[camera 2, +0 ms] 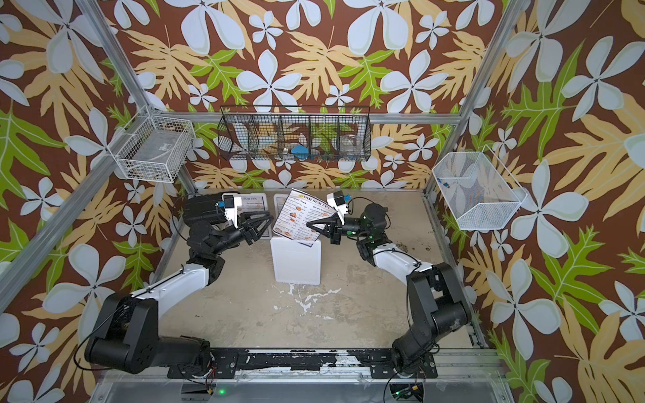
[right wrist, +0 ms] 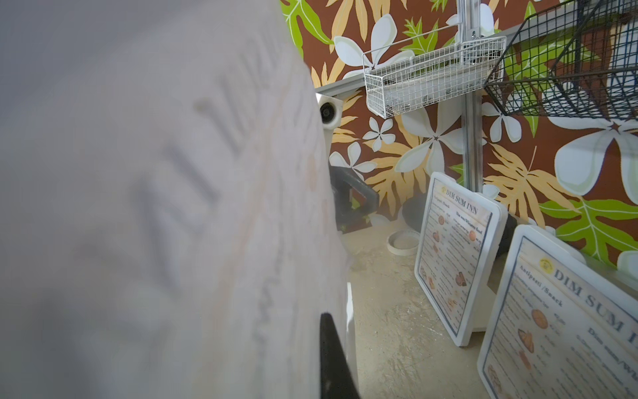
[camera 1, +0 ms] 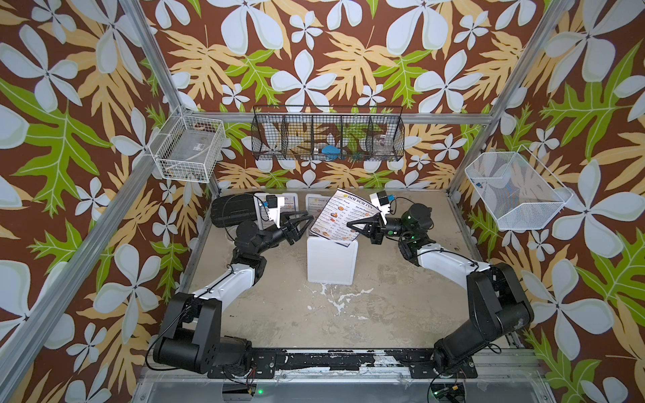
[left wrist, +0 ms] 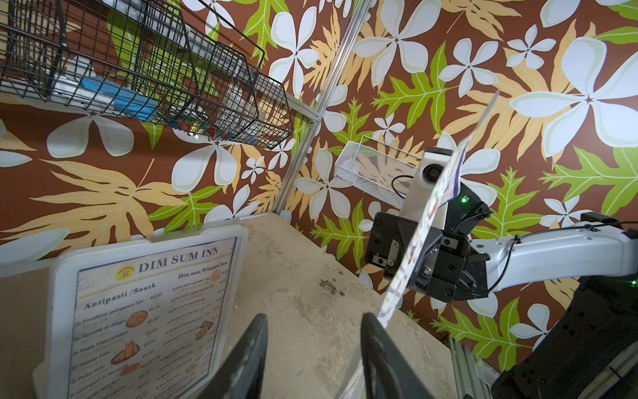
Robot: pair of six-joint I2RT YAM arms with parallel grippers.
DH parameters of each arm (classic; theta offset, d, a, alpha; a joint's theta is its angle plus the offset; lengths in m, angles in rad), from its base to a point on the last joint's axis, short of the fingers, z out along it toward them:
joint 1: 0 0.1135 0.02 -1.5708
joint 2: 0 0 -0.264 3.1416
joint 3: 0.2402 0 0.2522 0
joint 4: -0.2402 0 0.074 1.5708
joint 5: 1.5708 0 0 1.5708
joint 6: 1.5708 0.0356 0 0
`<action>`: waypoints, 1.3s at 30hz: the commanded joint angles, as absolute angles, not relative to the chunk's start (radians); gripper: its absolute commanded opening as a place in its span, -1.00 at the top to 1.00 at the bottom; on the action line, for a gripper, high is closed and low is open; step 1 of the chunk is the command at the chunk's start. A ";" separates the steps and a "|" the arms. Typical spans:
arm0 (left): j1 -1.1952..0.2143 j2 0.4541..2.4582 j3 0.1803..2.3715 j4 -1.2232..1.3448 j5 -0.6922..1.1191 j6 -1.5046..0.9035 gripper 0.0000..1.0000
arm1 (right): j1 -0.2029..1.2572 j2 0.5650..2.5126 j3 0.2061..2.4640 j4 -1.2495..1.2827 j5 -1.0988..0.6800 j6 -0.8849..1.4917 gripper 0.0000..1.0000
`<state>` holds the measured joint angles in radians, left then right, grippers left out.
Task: Insert the menus into the narrow rack
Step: Insert the menu into the narrow rack.
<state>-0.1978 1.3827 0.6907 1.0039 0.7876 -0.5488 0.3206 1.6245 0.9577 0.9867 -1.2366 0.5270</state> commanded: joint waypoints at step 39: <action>-0.248 1.400 0.655 1.164 0.943 -0.521 -0.08 | 0.315 1.620 1.008 0.827 -1.153 0.505 1.00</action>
<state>-0.2462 1.3972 0.6537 1.1305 0.9218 -0.5262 0.3149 1.6119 0.9897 0.8558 -1.1751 0.5297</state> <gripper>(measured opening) 0.541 0.051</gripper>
